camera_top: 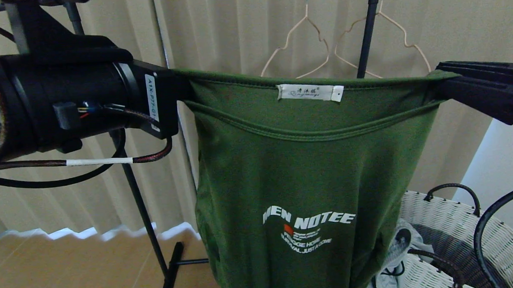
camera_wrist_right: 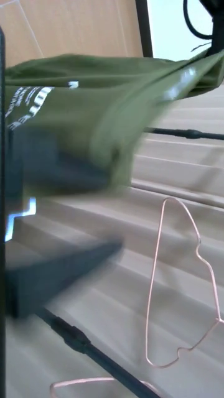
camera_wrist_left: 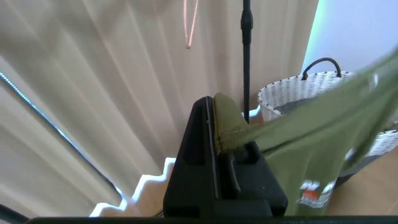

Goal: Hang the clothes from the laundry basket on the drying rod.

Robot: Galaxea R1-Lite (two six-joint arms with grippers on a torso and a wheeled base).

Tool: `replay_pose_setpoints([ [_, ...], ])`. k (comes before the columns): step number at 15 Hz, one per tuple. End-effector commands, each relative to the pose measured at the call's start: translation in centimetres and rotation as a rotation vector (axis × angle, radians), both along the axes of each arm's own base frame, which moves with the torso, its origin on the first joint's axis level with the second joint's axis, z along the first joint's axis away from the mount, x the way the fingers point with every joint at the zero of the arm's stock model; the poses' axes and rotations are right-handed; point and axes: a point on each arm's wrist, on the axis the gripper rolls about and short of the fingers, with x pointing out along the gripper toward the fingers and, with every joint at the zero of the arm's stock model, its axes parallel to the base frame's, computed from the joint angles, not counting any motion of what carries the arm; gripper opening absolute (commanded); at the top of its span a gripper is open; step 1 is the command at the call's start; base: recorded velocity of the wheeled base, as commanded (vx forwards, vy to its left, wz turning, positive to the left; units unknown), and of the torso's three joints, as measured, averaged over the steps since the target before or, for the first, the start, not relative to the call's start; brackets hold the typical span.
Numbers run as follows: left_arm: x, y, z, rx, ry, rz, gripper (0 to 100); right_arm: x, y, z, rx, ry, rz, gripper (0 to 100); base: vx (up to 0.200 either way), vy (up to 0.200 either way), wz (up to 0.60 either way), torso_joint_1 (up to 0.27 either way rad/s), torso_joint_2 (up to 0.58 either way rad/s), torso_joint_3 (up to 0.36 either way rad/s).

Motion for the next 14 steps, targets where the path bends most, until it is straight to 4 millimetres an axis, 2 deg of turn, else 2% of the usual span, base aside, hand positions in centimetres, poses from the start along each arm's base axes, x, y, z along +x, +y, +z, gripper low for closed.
replay_pose_setpoints([
  [1,1.0,1.3,-0.1,0.001,0.002,0.077,0,-0.5,-0.2,-0.6,-0.002,0.005,0.01,100,0.0,0.0,0.0,0.0,0.0,0.0],
  [5,1.6,2.1,-0.1,0.009,-0.005,0.239,0,-1.0,-0.2,-0.7,-0.002,0.01,0.032,100,0.0,0.0,0.0,0.0,0.0,0.0],
  [10,1.6,3.6,-0.4,0.011,-0.001,0.304,0,-2.4,-0.7,-1.2,-0.004,0.003,0.075,100,0.0,0.0,0.0,0.0,0.0,0.0],
  [12,0.5,5.0,-1.3,0.027,0.013,0.32,0,-2.4,-1.3,-1.7,-0.017,0.01,0.016,100,0.0,0.0,0.0,0.0,0.0,0.0],
  [14,-2.4,7.5,-3.1,0.033,0.028,0.325,0,-2.6,-3.5,-2.4,-0.082,0.052,-0.193,100,0.0,0.0,0.0,0.0,0.0,0.0],
])
